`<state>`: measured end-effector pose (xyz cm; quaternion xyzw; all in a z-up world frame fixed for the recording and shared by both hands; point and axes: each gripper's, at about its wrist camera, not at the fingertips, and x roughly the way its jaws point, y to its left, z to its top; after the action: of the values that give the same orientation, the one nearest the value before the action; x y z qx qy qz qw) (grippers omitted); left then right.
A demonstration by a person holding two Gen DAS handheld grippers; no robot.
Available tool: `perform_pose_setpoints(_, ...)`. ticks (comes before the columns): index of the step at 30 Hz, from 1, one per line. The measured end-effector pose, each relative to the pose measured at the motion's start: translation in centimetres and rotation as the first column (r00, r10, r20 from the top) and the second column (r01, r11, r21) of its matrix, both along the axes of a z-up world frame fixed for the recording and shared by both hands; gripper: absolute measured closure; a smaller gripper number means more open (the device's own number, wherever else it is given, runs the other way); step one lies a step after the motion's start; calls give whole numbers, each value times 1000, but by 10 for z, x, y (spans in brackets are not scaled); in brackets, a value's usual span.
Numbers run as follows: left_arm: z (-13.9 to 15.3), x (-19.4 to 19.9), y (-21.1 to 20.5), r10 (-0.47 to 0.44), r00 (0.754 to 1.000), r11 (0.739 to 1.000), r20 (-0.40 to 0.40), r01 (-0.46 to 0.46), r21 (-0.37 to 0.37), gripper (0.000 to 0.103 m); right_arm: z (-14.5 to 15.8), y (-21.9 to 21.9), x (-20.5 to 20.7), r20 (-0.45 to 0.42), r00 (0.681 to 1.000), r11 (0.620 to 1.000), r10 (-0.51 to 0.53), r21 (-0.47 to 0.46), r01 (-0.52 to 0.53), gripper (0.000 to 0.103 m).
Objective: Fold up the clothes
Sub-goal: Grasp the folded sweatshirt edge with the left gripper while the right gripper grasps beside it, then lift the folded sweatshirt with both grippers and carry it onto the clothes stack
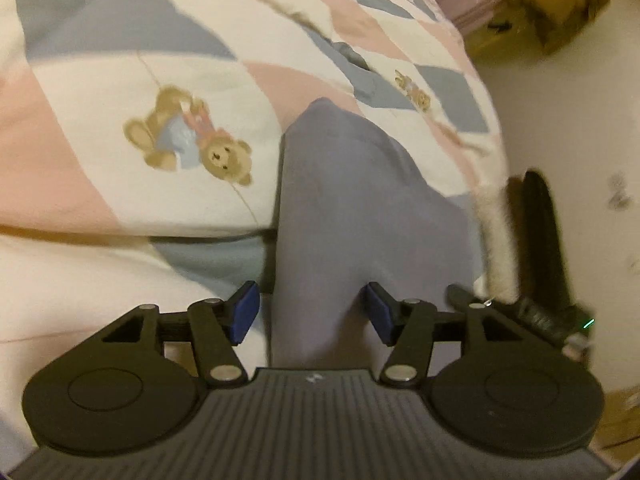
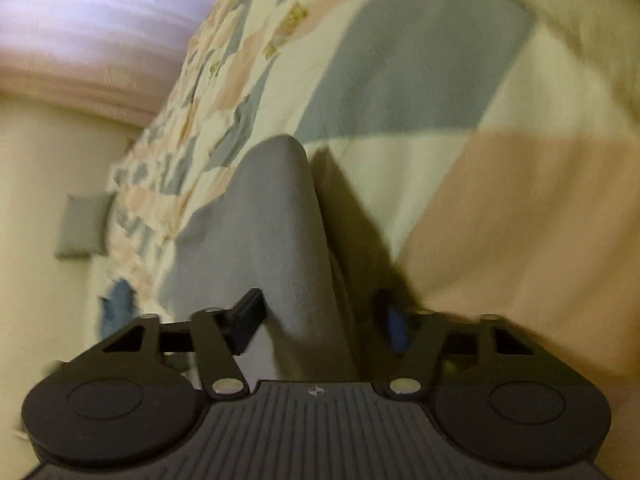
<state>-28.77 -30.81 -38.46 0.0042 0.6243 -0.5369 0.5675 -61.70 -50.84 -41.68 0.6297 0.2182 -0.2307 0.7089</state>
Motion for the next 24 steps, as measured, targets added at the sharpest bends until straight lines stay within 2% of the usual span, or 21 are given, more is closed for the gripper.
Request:
perform_pose_setpoints(1,-6,3,-2,3,999,1000,-38,-3,-5,50,-4,1,0,19,1000,1000,-16,22,16,54)
perform_pose_setpoints(3,-12,7,-6,-1,995,1000,-97,-1,-21,67,-8,2,0,36,999,999,-36,35,35,65)
perform_pose_setpoints(5,-7,8,-12,-44,996,999,-81,41,-32,75,-9,4,-4,55,997,998,-56,39,54,71)
perform_pose_setpoints(7,4,7,-18,-100,994,994,-53,98,-38,77,-5,8,-7,64,995,997,-73,38,70,74)
perform_pose_setpoints(10,35,12,-37,-170,985,984,-8,169,-57,78,15,18,-6,83,991,994,-106,5,106,75)
perform_pose_setpoints(12,65,17,-56,-223,974,970,40,226,-92,78,36,28,-8,115,979,985,-169,-9,171,75)
perform_pose_setpoints(14,101,22,-82,-288,952,942,99,300,-147,78,62,41,-11,182,946,959,-267,-44,279,75)
perform_pose_setpoints(15,120,23,-98,-330,935,920,129,349,-179,78,76,48,-14,219,922,938,-319,-67,341,75)
perform_pose_setpoints(17,155,16,-138,-433,882,850,185,468,-241,78,105,61,-20,286,849,864,-444,-114,490,75)
perform_pose_setpoints(18,169,8,-161,-490,846,802,211,532,-270,78,117,66,-24,314,801,814,-510,-127,568,75)
perform_pose_setpoints(20,194,-15,-210,-601,755,684,263,656,-320,77,134,77,-35,342,690,687,-637,-154,710,75)
perform_pose_setpoints(23,205,-65,-289,-747,587,476,313,800,-365,77,150,91,-51,358,516,478,-778,-197,856,75)
perform_pose_setpoints(24,203,-84,-313,-786,532,414,315,831,-371,77,153,95,-57,358,458,407,-814,-213,888,75)
